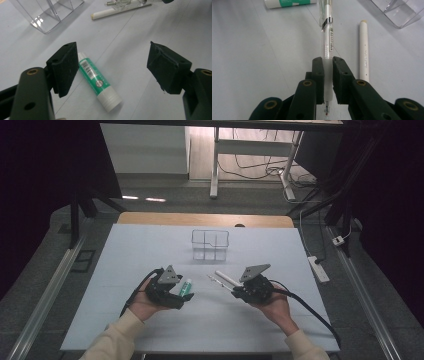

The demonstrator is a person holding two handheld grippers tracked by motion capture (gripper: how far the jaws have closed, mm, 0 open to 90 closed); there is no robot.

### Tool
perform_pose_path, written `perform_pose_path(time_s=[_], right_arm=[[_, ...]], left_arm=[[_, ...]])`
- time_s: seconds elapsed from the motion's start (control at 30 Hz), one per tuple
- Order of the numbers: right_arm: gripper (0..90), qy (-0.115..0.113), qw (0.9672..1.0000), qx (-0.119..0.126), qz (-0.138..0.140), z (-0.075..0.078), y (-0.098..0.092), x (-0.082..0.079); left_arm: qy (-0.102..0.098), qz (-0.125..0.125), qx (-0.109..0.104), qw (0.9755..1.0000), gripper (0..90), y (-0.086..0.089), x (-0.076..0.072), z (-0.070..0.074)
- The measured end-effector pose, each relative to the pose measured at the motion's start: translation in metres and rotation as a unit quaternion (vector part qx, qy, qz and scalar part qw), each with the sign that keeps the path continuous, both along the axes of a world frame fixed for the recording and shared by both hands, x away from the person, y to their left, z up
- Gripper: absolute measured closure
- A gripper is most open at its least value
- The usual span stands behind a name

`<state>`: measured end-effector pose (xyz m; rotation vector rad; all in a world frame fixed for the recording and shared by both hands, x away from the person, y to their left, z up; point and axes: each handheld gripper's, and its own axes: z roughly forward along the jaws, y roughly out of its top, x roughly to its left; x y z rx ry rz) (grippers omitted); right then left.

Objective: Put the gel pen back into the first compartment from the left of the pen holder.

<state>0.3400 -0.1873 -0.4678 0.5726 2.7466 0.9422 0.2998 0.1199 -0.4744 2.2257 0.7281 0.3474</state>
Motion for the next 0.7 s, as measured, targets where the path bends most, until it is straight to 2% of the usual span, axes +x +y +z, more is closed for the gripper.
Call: perform_pose_path(time_s=[0.7], right_arm=[[79.4, 0.005, 0.9998, -0.005, 0.021, -0.001, 0.015, 0.0]], left_arm=[[-0.017, -0.027, 0.031, 0.999, 24.8, -0.032, 0.013, 0.005]])
